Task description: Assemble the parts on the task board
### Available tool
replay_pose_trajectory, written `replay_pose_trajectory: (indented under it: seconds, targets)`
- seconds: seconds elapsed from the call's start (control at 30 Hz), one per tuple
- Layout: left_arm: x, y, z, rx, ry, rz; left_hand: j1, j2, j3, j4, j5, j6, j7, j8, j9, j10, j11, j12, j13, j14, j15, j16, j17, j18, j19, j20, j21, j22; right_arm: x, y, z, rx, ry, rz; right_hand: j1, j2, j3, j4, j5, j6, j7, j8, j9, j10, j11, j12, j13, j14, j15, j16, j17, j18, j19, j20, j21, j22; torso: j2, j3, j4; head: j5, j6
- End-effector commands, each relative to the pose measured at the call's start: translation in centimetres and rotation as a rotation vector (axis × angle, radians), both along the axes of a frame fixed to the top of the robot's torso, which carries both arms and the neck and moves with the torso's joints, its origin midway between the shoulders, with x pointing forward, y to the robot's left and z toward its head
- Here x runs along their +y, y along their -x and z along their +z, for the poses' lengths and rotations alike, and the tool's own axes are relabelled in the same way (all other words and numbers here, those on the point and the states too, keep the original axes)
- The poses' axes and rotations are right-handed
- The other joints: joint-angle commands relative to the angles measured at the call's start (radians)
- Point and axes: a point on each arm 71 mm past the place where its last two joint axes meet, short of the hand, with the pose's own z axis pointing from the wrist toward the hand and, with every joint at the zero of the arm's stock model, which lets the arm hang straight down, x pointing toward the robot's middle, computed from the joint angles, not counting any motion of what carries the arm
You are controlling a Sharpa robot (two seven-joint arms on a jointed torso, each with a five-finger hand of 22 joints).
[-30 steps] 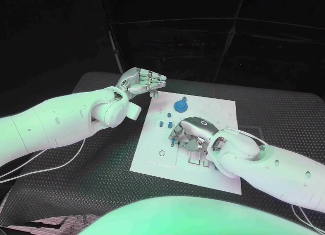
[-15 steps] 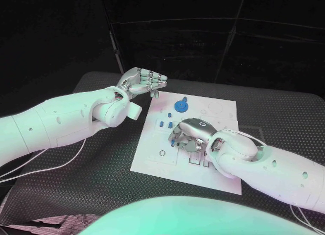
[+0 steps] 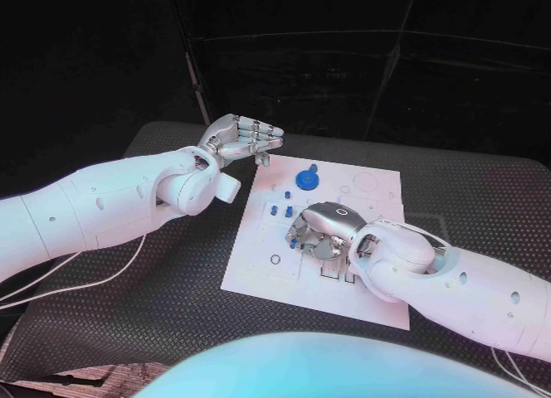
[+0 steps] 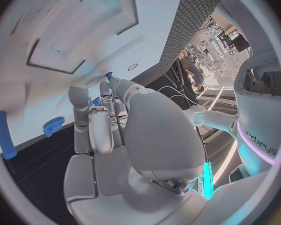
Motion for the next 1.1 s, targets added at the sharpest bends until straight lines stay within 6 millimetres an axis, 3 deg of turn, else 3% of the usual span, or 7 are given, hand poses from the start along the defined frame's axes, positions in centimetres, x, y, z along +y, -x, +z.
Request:
replay_pose_trajectory:
  seconds: [0.03,0.57,0.83,1.1]
  targets:
    - [-0.1,0.0,0.2,-0.01,0.013,-0.011,0.006,-0.004,-0.001,-0.007,-0.001,0.0,0.009,-0.004,-0.002,-0.005,0.0,-0.005,-0.001,-0.001,0.002,-0.005,-0.001,0.012,-0.001,0.004,-0.006,-0.001,0.1,0.1,-0.1,-0.009,0.027,0.007,-0.006,-0.002,0.0,-0.007,-0.006,0.002,0.004,-0.003,0.001,-0.006,0.004,-0.006,0.0,0.046,0.0,0.004,0.0,-0.018,-0.003,0.005,0.001,-0.001,0.0,-0.0001,0.0001,-0.001,0.0]
    - [-0.1,0.0,0.2,-0.008,0.012,-0.012,0.006,-0.004,-0.001,-0.008,-0.001,-0.001,0.009,-0.004,-0.002,-0.006,0.001,-0.005,-0.001,-0.002,0.002,-0.005,-0.001,0.012,-0.001,0.005,-0.006,-0.001,0.2,0.9,-1.4,-0.002,0.114,0.028,-0.03,-0.004,-0.009,-0.014,-0.025,-0.002,0.004,-0.008,0.0,-0.011,0.005,-0.012,0.0,0.044,0.002,0.001,-0.006,-0.017,-0.008,0.007,-0.005,-0.009,0.001,-0.0001,0.0003,-0.003,0.0]
    - [-0.1,0.0,0.2,-0.007,0.011,-0.011,0.006,-0.004,-0.001,-0.008,-0.001,-0.001,0.009,-0.004,-0.002,-0.006,0.001,-0.005,-0.001,-0.002,0.002,-0.005,-0.001,0.012,-0.001,0.005,-0.006,-0.001,0.1,0.8,-1.2,-0.033,0.08,0.01,-0.076,-0.032,-0.032,-0.015,-0.009,-0.055,0.025,-0.026,-0.004,-0.141,0.039,-0.073,-0.008,0.026,0.029,-0.033,-0.059,0.0,-0.077,0.028,-0.072,-0.117,-0.002,-0.0002,-0.0006,-0.005,0.0]
    - [0.0,0.0,0.1,-0.004,0.011,-0.012,0.006,-0.004,-0.001,-0.008,-0.001,-0.001,0.009,-0.004,-0.002,-0.006,0.001,-0.005,-0.001,-0.002,0.002,-0.005,-0.001,0.012,-0.001,0.005,-0.006,-0.001,0.0,0.9,-0.5,-0.069,0.013,-0.001,-0.082,-0.033,-0.045,-0.024,-0.008,-0.09,0.03,-0.027,-0.005,-0.177,0.046,-0.067,-0.005,0.021,0.035,-0.037,-0.065,0.004,-0.088,0.037,-0.089,-0.138,-0.001,0.0006,-0.0007,-0.007,0.0]
